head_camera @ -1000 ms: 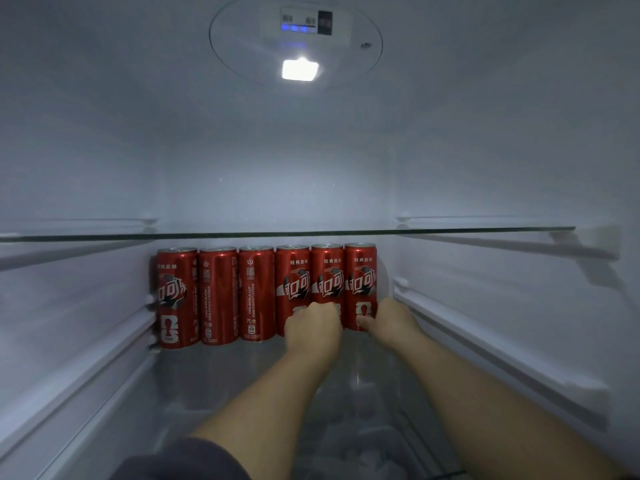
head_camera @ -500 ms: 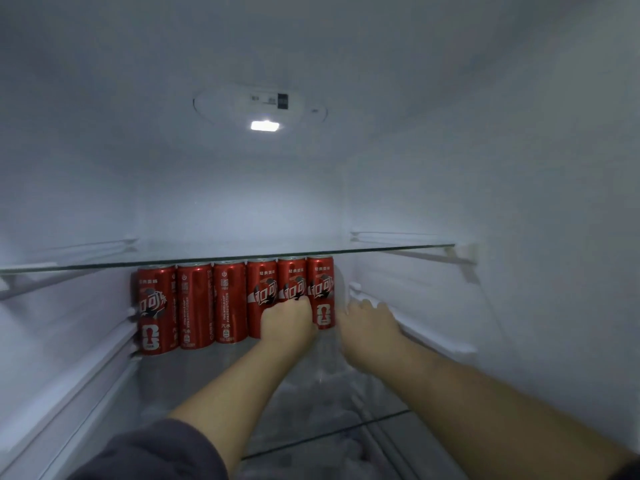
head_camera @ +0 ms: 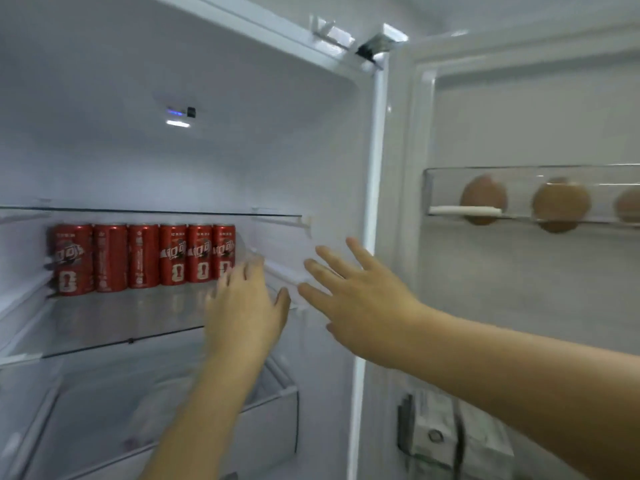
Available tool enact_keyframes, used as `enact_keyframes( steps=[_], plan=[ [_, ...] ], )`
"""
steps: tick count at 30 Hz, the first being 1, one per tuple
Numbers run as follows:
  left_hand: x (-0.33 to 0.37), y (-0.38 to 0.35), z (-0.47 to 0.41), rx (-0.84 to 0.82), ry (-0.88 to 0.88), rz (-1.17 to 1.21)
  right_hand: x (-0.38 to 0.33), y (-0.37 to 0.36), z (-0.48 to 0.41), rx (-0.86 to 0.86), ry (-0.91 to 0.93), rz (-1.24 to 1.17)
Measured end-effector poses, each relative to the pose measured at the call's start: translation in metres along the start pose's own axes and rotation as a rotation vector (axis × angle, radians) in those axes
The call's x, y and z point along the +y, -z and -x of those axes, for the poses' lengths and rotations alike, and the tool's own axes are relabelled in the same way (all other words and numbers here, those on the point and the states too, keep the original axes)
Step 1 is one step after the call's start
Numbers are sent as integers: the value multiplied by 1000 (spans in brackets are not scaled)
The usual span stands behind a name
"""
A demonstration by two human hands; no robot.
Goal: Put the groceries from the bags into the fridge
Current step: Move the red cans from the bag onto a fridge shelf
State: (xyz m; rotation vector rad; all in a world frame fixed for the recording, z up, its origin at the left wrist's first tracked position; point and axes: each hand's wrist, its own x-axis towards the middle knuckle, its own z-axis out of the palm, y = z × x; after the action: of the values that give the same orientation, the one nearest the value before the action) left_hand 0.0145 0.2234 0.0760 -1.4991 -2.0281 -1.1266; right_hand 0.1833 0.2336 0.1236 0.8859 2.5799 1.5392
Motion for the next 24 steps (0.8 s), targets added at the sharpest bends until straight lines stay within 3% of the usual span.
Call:
enact_keyframes(
  steps=[4, 10, 14, 24],
  plan=[
    [76, 1, 63, 83, -98, 213, 21, 8, 122, 91, -133, 18],
    [202, 3, 153, 109, -261, 427, 54, 24, 296, -46, -359, 65],
    [285, 5, 212, 15, -376, 579, 69, 41, 403, -209, -558, 110],
    [457, 19, 345, -196, -705, 895, 69, 91, 603, -402, -962, 201]
  ],
)
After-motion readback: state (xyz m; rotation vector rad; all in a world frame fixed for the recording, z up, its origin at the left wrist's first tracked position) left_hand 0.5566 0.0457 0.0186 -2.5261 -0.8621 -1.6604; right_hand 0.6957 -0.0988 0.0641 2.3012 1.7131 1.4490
